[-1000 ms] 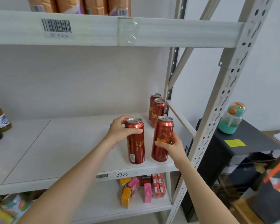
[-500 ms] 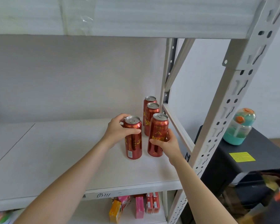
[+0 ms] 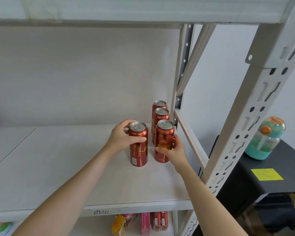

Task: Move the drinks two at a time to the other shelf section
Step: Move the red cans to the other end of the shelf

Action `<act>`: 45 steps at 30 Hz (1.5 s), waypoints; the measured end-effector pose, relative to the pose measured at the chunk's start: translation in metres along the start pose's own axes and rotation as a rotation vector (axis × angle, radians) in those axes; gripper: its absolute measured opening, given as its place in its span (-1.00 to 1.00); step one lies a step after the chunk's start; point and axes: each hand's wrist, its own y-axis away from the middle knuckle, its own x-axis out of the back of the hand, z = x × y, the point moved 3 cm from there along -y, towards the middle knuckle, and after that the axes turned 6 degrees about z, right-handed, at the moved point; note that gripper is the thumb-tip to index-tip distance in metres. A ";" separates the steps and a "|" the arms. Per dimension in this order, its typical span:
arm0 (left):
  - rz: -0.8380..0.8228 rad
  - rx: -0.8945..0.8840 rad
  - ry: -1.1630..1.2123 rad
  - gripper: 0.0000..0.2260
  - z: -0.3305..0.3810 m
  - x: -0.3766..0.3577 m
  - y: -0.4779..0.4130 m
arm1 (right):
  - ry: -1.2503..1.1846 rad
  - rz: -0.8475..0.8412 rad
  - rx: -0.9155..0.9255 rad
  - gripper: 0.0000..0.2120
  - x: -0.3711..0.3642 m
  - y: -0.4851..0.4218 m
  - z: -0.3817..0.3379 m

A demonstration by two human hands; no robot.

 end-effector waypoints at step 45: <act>-0.337 0.246 0.242 -0.46 0.009 -0.049 0.072 | 0.144 -0.015 0.074 -0.41 0.011 0.092 0.028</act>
